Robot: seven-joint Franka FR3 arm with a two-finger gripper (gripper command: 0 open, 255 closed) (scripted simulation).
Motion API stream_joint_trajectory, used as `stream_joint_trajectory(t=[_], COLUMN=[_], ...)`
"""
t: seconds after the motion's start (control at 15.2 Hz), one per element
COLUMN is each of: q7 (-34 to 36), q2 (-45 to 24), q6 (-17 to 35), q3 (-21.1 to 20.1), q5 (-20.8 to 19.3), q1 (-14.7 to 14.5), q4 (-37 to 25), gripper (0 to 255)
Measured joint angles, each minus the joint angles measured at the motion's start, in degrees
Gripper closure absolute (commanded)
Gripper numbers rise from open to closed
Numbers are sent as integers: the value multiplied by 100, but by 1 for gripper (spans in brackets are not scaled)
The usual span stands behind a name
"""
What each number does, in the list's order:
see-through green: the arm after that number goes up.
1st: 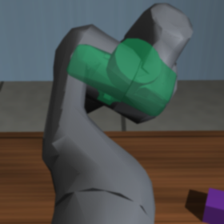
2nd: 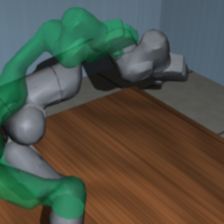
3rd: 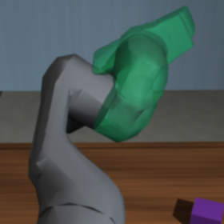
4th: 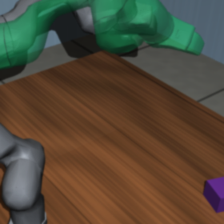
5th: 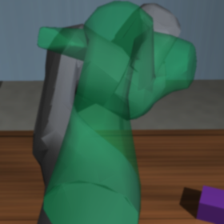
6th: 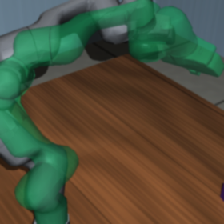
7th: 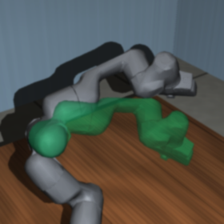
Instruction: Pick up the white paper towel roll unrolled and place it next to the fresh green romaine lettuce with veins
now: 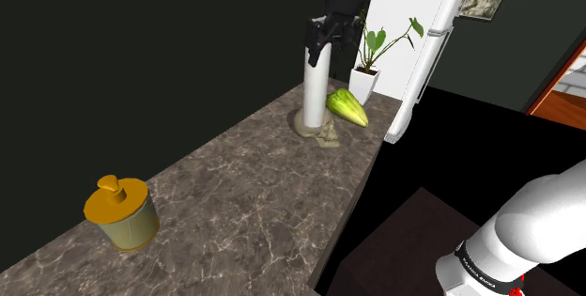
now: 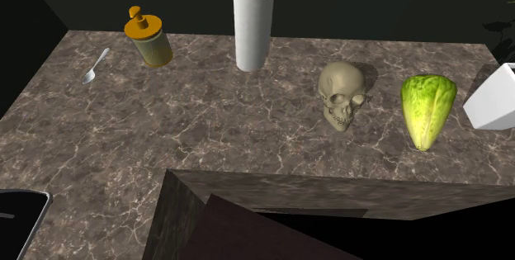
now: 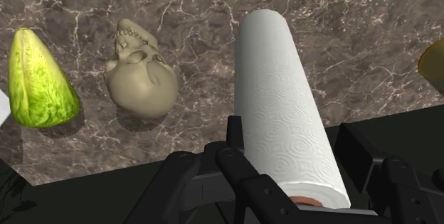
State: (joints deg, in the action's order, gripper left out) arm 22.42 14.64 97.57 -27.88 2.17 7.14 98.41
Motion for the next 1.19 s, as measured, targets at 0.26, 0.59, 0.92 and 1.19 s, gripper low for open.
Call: stream_joint_trajectory(t=[0.26,0.59,0.92,1.19], q7=[-633,-1388,-2107,-2667], q2=[274,519,529,539], q6=[78,96,113,155], q3=[463,1019,1536,1940], q5=[135,217,210,204], q1=[151,330,537,701], q4=[339,618,680,761], gripper=[255,255,255,255])
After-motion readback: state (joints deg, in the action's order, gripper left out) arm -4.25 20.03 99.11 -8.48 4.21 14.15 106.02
